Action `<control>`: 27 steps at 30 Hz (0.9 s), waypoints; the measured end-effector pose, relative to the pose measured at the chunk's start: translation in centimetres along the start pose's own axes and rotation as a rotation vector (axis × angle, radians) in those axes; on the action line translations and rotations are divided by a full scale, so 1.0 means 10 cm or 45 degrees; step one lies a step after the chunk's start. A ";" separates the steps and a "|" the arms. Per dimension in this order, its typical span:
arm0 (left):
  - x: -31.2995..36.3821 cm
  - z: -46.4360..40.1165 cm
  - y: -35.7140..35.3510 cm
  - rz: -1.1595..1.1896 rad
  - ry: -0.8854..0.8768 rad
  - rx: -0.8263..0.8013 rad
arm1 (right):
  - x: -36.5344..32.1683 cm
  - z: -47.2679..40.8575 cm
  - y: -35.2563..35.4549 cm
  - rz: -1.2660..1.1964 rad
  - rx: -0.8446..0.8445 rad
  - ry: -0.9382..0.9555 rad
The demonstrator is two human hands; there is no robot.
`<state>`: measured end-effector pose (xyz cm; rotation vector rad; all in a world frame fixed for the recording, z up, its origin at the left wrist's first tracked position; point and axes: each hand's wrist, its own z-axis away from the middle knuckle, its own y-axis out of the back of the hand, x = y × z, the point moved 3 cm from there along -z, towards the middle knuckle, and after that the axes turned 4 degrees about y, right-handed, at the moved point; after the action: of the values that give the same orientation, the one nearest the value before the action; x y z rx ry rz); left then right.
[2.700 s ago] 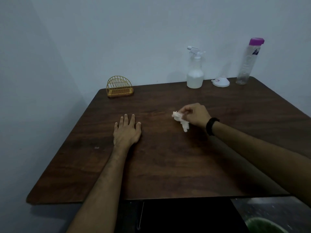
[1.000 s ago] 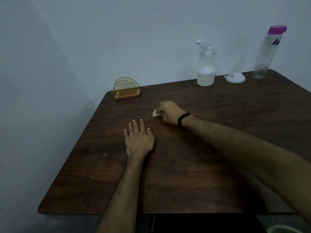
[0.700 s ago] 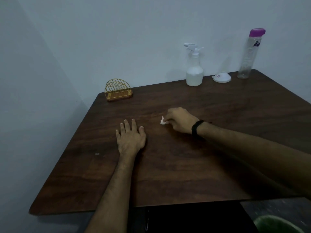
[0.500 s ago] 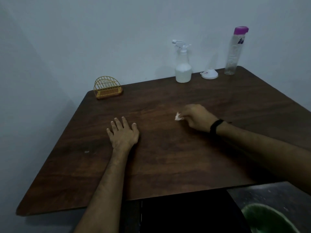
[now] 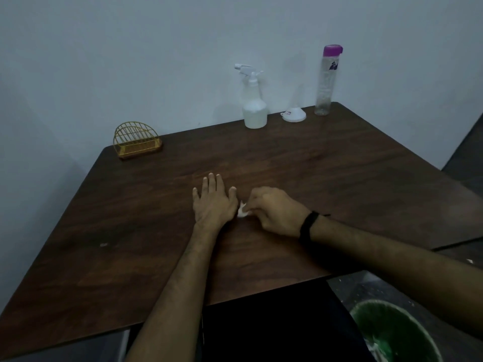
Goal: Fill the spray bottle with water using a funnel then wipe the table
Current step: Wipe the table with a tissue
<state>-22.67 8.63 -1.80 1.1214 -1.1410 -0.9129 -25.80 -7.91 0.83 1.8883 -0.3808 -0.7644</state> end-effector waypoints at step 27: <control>-0.42 -0.06 0.14 -0.060 0.171 -0.029 | 0.30 -0.04 0.11 0.044 0.051 -0.243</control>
<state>-22.95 13.10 -1.36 1.1776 -0.9958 -0.8712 -23.19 -9.83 0.93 1.8467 -0.5504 -0.9231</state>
